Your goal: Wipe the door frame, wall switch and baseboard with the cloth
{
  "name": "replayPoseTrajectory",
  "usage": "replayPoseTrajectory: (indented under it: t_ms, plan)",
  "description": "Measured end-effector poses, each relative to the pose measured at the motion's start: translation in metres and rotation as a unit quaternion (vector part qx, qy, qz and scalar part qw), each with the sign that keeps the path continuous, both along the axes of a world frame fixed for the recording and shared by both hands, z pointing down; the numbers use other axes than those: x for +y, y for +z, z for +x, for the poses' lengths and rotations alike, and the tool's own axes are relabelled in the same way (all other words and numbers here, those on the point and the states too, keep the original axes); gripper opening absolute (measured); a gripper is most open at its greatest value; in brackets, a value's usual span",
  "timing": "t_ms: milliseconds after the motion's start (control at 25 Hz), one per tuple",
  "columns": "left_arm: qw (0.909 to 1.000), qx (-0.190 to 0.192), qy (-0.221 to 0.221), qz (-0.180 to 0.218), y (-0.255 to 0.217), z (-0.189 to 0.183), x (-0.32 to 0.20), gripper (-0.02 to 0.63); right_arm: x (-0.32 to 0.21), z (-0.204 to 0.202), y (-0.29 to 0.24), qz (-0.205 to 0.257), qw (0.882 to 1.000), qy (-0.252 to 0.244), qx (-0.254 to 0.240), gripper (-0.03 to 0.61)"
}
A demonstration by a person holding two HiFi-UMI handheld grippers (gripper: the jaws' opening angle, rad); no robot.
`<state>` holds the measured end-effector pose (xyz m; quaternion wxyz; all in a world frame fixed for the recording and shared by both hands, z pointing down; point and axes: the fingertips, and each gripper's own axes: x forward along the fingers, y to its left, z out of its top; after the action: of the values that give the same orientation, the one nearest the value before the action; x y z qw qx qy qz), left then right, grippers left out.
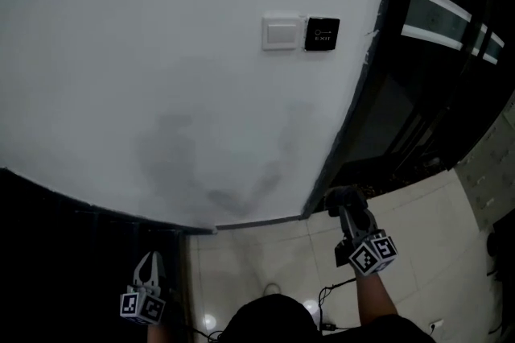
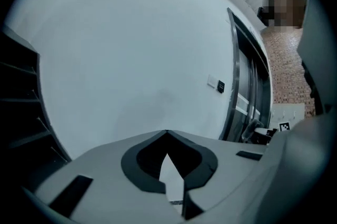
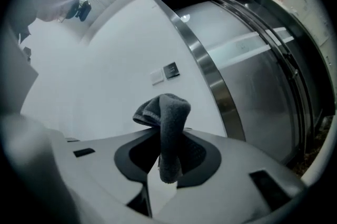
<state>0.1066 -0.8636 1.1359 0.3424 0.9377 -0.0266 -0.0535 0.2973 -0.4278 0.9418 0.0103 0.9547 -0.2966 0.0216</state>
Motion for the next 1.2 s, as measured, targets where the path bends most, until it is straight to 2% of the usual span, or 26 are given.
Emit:
replayPoseTrajectory:
  t_ms: [120, 200, 320, 520, 680, 880, 1000, 1200]
  plan:
    - [0.9999, 0.000, -0.004, 0.009, -0.007, -0.032, -0.005, -0.008, 0.005, -0.051, -0.015, 0.026, 0.999, 0.019, 0.006, 0.080]
    - [0.9997, 0.023, -0.001, 0.007, -0.018, -0.059, -0.004, -0.008, 0.011, -0.089, -0.018, 0.045, 0.999, 0.030, 0.004, 0.078]
    - [0.9988, 0.047, 0.008, 0.006, -0.026, -0.098, 0.002, -0.008, 0.017, -0.141, -0.010, 0.046, 0.998, 0.042, -0.001, 0.077]
    - [0.9983, 0.052, 0.023, 0.014, -0.033, -0.132, 0.015, -0.008, 0.019, -0.192, -0.013, 0.055, 0.997, 0.052, 0.006, 0.075]
    - [0.9973, 0.069, 0.006, 0.023, -0.047, -0.149, 0.023, -0.008, 0.023, -0.204, -0.027, 0.075, 0.996, 0.038, 0.016, 0.072]
    - [0.9960, 0.082, -0.033, 0.013, -0.058, -0.154, 0.036, -0.008, 0.032, -0.189, -0.031, 0.054, 0.998, 0.014, 0.021, 0.069]
    - [0.9958, 0.077, -0.043, 0.026, -0.058, -0.159, 0.046, -0.008, 0.042, -0.188, -0.029, 0.045, 0.999, 0.009, 0.018, 0.069]
    - [0.9955, 0.063, -0.066, 0.027, -0.058, -0.164, 0.052, -0.008, 0.044, -0.176, -0.029, 0.074, 0.997, 0.003, 0.007, 0.069]
